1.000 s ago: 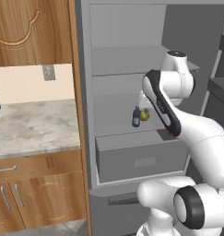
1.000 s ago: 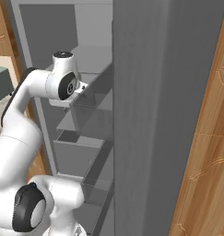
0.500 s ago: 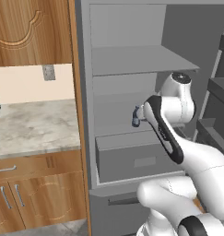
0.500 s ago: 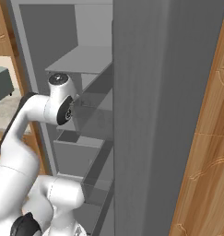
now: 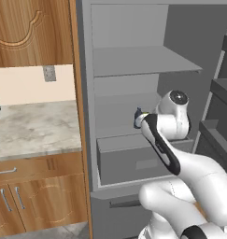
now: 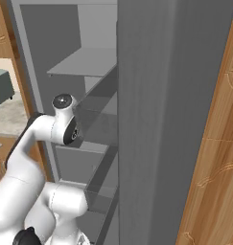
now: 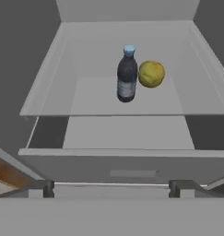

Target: Move the pear and bottled drink from the second highest shelf to the top shelf to make space. Then, place the pitcher from the counter on the cleared second highest shelf.

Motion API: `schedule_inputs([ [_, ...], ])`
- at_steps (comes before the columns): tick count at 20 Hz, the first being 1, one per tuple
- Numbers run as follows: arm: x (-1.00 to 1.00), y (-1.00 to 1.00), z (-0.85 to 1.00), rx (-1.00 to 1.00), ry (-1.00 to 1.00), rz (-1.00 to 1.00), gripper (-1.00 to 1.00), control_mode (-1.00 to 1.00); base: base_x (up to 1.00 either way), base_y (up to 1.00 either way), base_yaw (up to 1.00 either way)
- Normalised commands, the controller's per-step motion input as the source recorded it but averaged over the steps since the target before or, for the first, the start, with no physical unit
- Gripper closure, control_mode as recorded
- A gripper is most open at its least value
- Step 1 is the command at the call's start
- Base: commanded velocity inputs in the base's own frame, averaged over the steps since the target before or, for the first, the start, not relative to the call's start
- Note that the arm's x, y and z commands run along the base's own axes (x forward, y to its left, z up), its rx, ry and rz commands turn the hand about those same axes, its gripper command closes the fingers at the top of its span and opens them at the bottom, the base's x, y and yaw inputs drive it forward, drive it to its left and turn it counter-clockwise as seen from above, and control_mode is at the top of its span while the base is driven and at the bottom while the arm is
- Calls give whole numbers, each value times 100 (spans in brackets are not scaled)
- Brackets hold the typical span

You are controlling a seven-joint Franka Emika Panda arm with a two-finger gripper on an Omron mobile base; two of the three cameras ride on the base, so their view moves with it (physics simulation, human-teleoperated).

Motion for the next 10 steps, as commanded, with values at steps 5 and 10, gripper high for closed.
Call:
schedule_inputs([
  [5,40,-23,0,0,0,-6,-100,-100,0,0,0],
  [10,34,-17,-3,0,0,-5,-100,-100,0,0,0],
])
